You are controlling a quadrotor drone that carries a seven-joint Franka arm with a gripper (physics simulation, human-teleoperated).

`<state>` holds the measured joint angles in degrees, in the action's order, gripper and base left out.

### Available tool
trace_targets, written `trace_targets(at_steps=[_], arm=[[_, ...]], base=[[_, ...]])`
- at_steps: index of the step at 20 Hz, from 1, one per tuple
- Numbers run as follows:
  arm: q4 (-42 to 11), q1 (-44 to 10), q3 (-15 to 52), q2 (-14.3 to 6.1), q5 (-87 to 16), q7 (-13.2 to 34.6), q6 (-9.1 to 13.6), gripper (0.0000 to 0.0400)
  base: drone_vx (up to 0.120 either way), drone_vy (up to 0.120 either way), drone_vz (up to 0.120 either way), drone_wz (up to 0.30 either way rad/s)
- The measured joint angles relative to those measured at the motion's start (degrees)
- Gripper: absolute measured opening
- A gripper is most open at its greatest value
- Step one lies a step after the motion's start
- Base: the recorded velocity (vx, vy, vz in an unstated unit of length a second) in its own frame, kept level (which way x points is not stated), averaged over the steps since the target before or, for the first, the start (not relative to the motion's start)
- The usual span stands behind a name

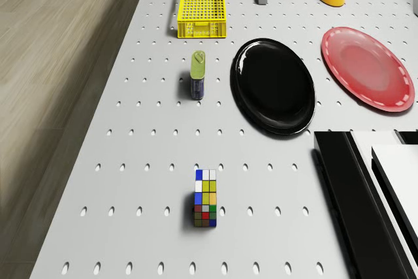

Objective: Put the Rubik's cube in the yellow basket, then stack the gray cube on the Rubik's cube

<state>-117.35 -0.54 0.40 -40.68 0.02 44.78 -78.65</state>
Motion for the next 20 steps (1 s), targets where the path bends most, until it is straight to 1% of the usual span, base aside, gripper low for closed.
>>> trace_targets(at_steps=[6, 14, 20], arm=[[-0.2, -0.1, 0.2, -0.2, -0.3, 0.0, -0.3, 0.0400], [-0.4, -0.4, 1.2, -0.4, -1.7, 0.2, -0.6, 0.0400], [-0.8, -1.1, 3.6, -0.7, -5.0, 0.6, -0.9, 0.0400]], base=[[0.120, 0.120, 0.000, 0.000], [0.120, 0.000, 0.000, 0.000], [0.120, 0.000, 0.000, 0.000]])
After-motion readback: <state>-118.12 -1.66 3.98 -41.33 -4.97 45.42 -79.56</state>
